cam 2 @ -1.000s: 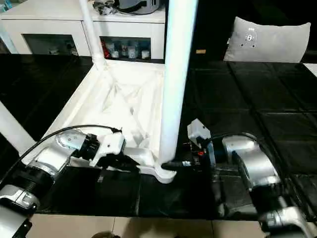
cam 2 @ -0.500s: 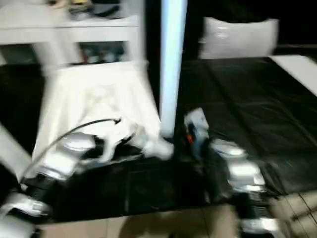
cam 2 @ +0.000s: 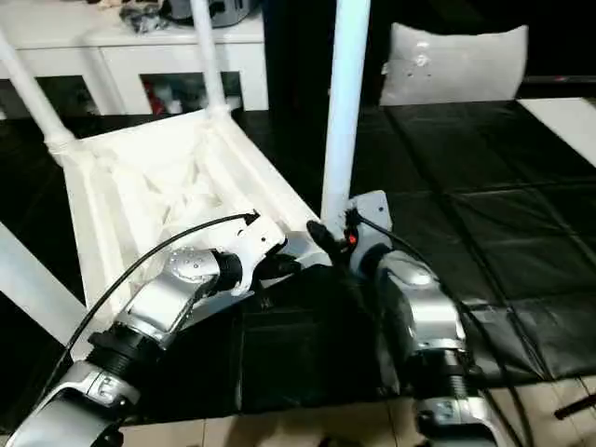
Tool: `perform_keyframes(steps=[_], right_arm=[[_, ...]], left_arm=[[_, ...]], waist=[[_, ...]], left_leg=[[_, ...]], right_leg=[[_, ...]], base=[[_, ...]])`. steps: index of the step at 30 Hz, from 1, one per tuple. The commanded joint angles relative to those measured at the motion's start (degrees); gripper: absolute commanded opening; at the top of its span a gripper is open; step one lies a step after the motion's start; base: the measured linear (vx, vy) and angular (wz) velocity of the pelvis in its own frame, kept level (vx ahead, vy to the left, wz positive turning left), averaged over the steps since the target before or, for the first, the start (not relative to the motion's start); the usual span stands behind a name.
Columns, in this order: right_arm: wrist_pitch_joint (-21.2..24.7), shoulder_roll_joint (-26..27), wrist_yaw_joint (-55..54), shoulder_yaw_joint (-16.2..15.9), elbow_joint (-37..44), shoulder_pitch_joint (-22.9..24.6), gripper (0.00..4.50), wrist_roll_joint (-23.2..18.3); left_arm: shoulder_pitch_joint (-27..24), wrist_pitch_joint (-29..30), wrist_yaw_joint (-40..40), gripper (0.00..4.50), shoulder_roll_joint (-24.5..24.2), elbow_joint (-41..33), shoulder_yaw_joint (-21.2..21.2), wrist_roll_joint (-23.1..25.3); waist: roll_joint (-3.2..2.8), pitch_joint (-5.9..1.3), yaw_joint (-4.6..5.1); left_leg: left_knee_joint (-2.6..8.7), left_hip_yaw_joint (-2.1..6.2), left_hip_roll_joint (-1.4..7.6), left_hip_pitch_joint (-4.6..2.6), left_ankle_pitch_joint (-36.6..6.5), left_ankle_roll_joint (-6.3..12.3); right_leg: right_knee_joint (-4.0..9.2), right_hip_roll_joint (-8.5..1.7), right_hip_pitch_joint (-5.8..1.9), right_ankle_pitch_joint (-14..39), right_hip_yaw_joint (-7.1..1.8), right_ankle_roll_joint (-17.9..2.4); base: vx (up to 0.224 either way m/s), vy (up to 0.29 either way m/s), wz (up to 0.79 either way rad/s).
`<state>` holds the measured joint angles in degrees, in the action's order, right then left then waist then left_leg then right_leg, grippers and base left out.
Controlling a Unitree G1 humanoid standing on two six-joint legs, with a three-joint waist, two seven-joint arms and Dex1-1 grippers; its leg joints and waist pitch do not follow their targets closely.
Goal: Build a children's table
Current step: Rotate leg to tighten
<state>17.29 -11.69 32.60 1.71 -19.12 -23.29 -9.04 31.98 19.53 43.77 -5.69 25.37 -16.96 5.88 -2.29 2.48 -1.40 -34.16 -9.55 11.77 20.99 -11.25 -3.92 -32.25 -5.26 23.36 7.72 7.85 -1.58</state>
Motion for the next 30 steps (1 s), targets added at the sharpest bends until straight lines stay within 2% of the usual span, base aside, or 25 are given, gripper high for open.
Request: perform_keyframes(steps=[1,4,6,8,9,12,13,16,17,20,21,22,25,27,28,29,30], right_arm=[[-1.84,-2.16,4.32,-0.22,1.33,1.29,3.45,-1.43],[-3.60,-6.06,10.46,0.70,2.03,2.29,3.67,-2.87],[-3.69,-10.96,19.65,0.59,3.53,3.23,3.78,-5.39],[-3.22,-13.05,23.47,0.39,3.52,3.21,4.01,-6.35],[-3.22,-13.05,23.47,0.39,3.52,3.21,4.11,-6.35],[-3.68,-17.01,30.54,-0.95,3.82,3.12,4.31,-7.30],[-5.09,-19.16,34.24,-2.20,3.87,2.98,4.45,-7.18],[-8.67,-20.63,36.79,-3.56,3.24,2.33,4.45,-6.13],[-8.20,-21.27,39.65,-4.37,3.81,1.91,4.45,-6.83],[-6.76,-21.75,43.07,-5.84,4.24,1.54,4.45,-7.31],[-5.88,-21.96,44.75,-6.79,4.32,1.37,4.45,-7.64],[-5.82,-21.97,44.86,-6.85,4.33,1.35,4.19,-7.66],[-4.06,-21.77,48.53,-9.30,3.26,0.48,4.19,-8.44],[-4.21,-21.24,49.00,-9.80,2.49,0.03,3.81,-8.31],[-4.12,-21.01,49.34,-10.07,2.25,-0.09,3.77,-8.33],[-4.10,-20.80,49.59,-10.29,2.05,-0.22,3.77,-8.29],[-3.91,-20.59,49.86,-10.47,1.86,-0.37,3.70,-8.35]], left_arm=[[0.55,-3.92,2.25,0.00,-1.17,-3.57,0.36,-2.19],[0.20,-5.49,4.71,0.00,-3.43,-2.88,0.24,-2.19],[0.02,-7.89,8.44,0.00,-6.17,-1.63,-0.16,-2.35],[0.06,-9.10,10.94,0.00,-7.55,-0.95,-0.70,-2.45],[0.06,-9.10,10.94,0.00,-7.55,-0.95,-0.70,-2.45],[0.18,-12.81,16.82,0.00,-10.51,0.17,-2.24,-2.72],[0.20,-16.65,21.11,0.00,-12.30,0.70,-3.38,-3.22],[0.39,-19.80,25.00,0.00,-14.18,1.60,-4.74,-3.35],[0.63,-23.45,27.66,0.00,-15.18,2.90,-5.46,-3.39],[0.88,-25.80,31.06,0.00,-16.19,3.50,-6.19,-3.67],[1.05,-26.39,32.67,0.00,-16.54,3.53,-6.42,-3.98],[1.06,-26.43,32.78,0.00,-16.57,3.53,-6.43,-4.00],[2.08,-29.27,36.65,0.00,-17.43,4.44,-7.55,-4.53],[2.36,-30.21,37.32,0.00,-17.46,4.75,-7.79,-4.47],[2.39,-30.50,37.77,0.00,-17.46,4.79,-7.83,-4.55],[2.42,-30.68,38.04,0.00,-17.45,4.78,-7.84,-4.61],[2.45,-30.74,38.32,0.00,-17.43,4.76,-7.83,-4.68]], waist=[[0.21,-4.45,-0.76],[0.26,-4.42,-1.29],[0.29,-4.16,-1.52],[0.27,-4.02,-1.60],[0.53,-4.03,-1.62],[0.51,-3.92,-1.97],[0.45,-3.92,-2.28],[0.43,-3.97,-2.97],[0.55,-3.95,-3.26],[0.53,-4.01,-4.08],[0.58,-4.05,-4.19],[0.70,-4.11,-4.49],[0.62,-4.20,-4.96],[0.75,-4.04,-5.14],[1.26,-4.04,-5.20],[0.96,-3.99,-5.37],[1.00,-3.94,-5.29]], left_leg=[[3.11,0.14,1.08,0.12,-5.67,6.76],[3.10,0.06,1.15,0.10,-5.77,7.25],[3.14,-0.04,1.09,0.01,-7.78,7.38],[3.25,-0.01,1.11,-0.06,-8.79,7.11],[3.25,0.00,1.09,-0.09,-9.06,7.00],[3.32,0.01,1.19,-0.42,-10.19,6.42],[3.30,0.05,1.21,-0.39,-10.22,6.43],[3.31,-0.18,1.56,-0.83,-10.42,5.99],[3.36,-0.19,1.46,-0.61,-10.27,6.00],[3.46,-0.31,1.79,-1.08,-10.28,5.61],[3.43,-0.37,1.72,-1.01,-10.18,5.65],[3.49,-0.30,1.83,-0.87,-9.45,5.75],[3.39,-0.35,1.85,-0.81,-8.77,5.80],[3.37,-0.44,1.77,-0.81,-9.55,5.03],[3.35,-0.47,1.72,-0.74,-9.38,4.93],[3.40,-0.33,1.78,-0.71,-9.45,4.51],[3.44,-0.34,1.78,-0.64,-9.80,4.33]], right_leg=[[3.04,-3.22,-4.12,12.39,-2.88,-9.96],[2.90,-3.22,-4.15,12.63,-2.96,-10.28],[3.30,-3.16,-4.13,15.50,-2.88,-9.52],[3.56,-3.08,-4.03,17.80,-2.82,-8.67],[3.65,-3.08,-4.00,18.55,-2.78,-8.28],[3.98,-3.17,-3.78,21.67,-2.70,-7.59],[4.08,-3.16,-3.66,22.00,-2.71,-7.44],[3.69,-3.19,-3.13,20.53,-3.08,-8.32],[3.52,-3.13,-3.37,20.42,-3.06,-8.39],[3.34,-3.14,-3.04,19.65,-3.39,-9.04],[3.22,-3.11,-3.12,19.33,-3.43,-9.22],[2.92,-3.20,-3.27,18.40,-3.56,-9.61],[2.67,-3.35,-3.19,17.29,-3.73,-10.11],[2.79,-3.46,-3.11,18.97,-3.83,-9.78],[2.82,-3.48,-3.17,19.45,-3.84,-9.56],[2.69,-3.57,-3.17,20.36,-3.85,-9.31],[2.74,-3.55,-3.22,20.63,-3.83,-9.08]], base=[[0.000,0.000,0.00],[0.000,0.000,0.00],[0.000,0.000,0.00],[0.000,0.000,0.00],[0.000,0.000,0.00],[0.000,0.000,0.00],[0.000,0.000,0.00],[0.000,0.000,0.00],[0.000,0.000,0.00],[0.000,0.000,0.00],[0.000,0.000,0.00],[0.000,0.000,0.00],[0.000,0.000,0.00],[0.000,0.000,0.00],[0.000,0.000,0.00],[0.000,0.000,0.00],[0.000,0.000,0.00]])
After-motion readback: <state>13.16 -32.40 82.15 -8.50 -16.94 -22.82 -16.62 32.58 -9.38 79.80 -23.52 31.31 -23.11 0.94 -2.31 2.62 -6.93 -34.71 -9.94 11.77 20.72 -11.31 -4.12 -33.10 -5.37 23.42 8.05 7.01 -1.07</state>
